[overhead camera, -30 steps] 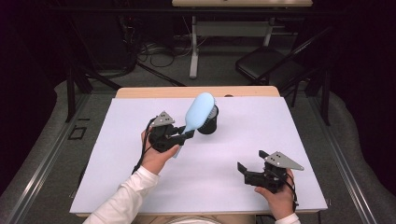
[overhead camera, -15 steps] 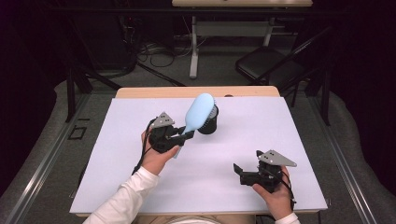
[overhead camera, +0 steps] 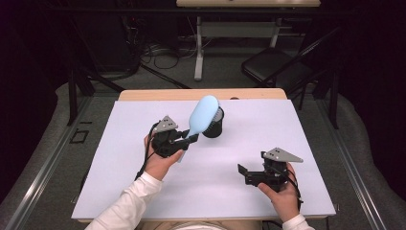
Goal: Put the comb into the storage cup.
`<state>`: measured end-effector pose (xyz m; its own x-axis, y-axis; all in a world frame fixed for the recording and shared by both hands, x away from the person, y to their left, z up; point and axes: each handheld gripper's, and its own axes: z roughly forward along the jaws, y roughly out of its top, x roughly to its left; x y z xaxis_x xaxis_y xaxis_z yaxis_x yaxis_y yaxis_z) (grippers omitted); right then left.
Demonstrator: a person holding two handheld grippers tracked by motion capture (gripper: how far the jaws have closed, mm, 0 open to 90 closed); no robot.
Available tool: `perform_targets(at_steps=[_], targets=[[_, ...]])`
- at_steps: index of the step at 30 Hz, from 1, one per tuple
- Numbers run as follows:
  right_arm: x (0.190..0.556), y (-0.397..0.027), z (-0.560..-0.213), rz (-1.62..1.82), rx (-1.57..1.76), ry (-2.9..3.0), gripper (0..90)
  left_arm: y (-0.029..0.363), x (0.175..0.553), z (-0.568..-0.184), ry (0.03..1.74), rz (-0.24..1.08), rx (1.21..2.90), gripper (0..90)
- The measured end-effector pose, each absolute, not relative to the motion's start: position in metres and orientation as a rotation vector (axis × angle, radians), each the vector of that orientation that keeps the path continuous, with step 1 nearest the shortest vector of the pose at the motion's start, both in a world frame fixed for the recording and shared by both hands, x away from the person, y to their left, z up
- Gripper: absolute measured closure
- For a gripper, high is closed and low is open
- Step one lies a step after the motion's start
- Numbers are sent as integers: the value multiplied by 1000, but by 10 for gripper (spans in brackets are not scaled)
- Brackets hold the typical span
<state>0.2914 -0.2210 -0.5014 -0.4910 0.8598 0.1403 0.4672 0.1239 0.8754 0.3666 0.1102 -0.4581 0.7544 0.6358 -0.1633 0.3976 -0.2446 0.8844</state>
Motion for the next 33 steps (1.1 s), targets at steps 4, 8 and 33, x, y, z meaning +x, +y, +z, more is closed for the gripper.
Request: perform_targets(at_steps=[4, 8, 33], targets=[[298, -221, -499, 1339, 1306, 2028, 0, 112, 368, -459, 803, 273, 1866, 695], [304, -219, -498, 1324, 1310, 2055, 3, 113, 368, -459, 810, 278, 1862, 695], [341, -208, -481, 1344, 1365, 2104, 7, 115, 367, -460, 799, 299, 1845, 695]])
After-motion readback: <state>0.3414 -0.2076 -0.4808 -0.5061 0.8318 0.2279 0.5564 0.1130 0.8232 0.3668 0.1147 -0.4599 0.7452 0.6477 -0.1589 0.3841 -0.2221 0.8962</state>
